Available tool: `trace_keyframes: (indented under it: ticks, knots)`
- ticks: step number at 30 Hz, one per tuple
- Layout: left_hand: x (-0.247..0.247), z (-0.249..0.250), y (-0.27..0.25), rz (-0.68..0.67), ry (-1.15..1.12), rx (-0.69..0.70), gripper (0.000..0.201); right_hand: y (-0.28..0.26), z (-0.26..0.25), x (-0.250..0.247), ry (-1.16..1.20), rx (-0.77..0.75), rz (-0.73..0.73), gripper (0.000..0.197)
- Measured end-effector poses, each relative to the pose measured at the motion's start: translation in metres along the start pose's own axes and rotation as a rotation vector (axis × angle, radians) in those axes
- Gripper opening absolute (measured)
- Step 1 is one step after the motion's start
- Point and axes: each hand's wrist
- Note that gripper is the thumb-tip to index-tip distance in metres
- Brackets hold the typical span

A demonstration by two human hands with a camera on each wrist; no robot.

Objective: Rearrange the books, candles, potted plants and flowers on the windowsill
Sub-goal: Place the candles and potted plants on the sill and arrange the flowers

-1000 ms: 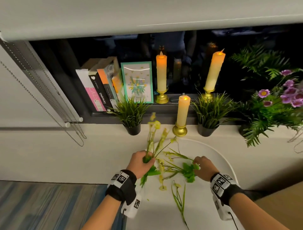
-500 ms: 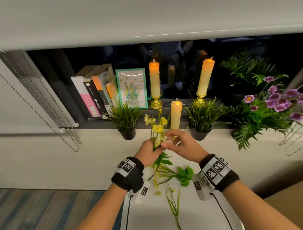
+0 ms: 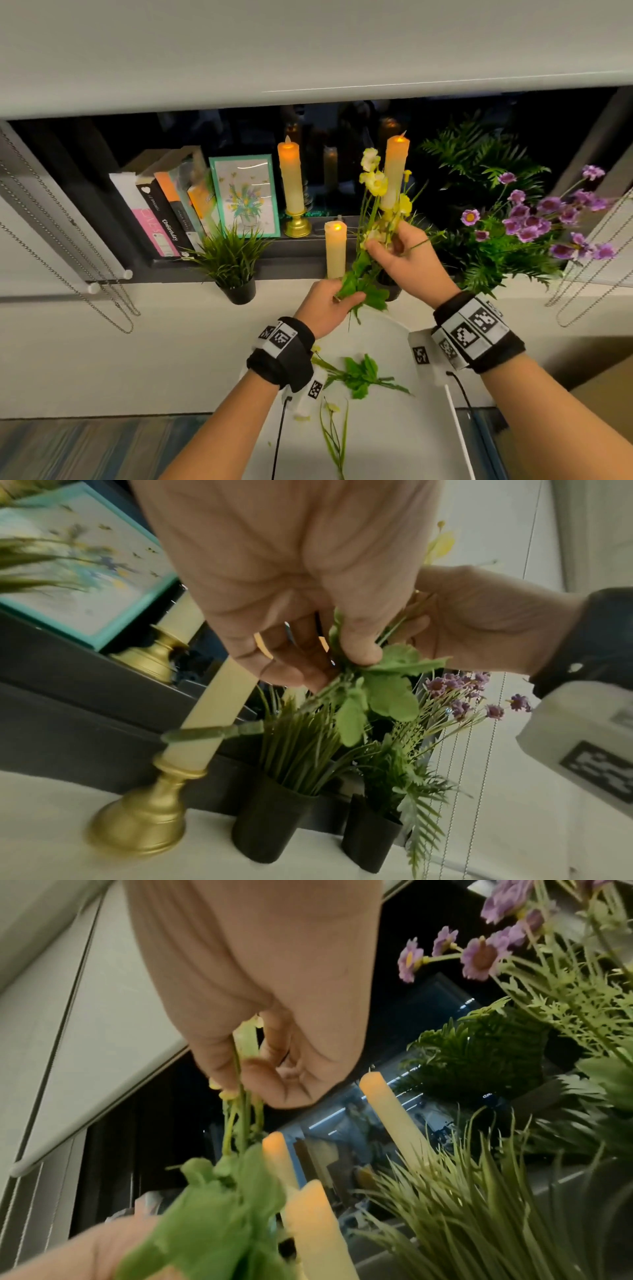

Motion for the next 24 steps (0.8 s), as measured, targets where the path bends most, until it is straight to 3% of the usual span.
trace_keyframes:
  ticks: [3, 5, 7, 9, 16, 19, 24]
  knots:
    - [0.007, 0.021, 0.011, 0.069, -0.052, 0.045, 0.008, 0.006, -0.005, -0.016, -0.041, 0.022, -0.231, 0.017]
    - [0.008, 0.037, 0.019, 0.103, -0.056, 0.111, 0.005, 0.011, -0.004, -0.026, -0.136, 0.018, -0.300, 0.020]
    - [0.008, 0.047, 0.027, 0.134, -0.042, 0.151, 0.003, 0.017, -0.004, -0.038, -0.122, -0.037, -0.243, 0.009]
    - [0.007, 0.048, 0.035, 0.207, 0.013, 0.150, 0.016, 0.026, -0.011, -0.048, -0.099, -0.094, -0.162, 0.001]
    - [0.024, 0.028, 0.056, 0.295, 0.267, 0.103, 0.051, 0.051, 0.000, -0.066, -0.276, -0.127, -0.054, 0.013]
    - [0.034, 0.027, 0.062, 0.231, 0.322, 0.081, 0.054, 0.058, 0.007, -0.069, -0.381, -0.079, -0.014, 0.008]
    - [0.049, 0.027, 0.074, 0.088, 0.576, 0.090, 0.056, 0.061, 0.014, -0.057, -0.562, 0.025, -0.103, 0.012]
Point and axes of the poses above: each hand's wrist, its own y-axis towards the middle knuckle, its own x-axis out of the palm, z = x × y, and after that the axes turned 10 degrees about -x, right-handed
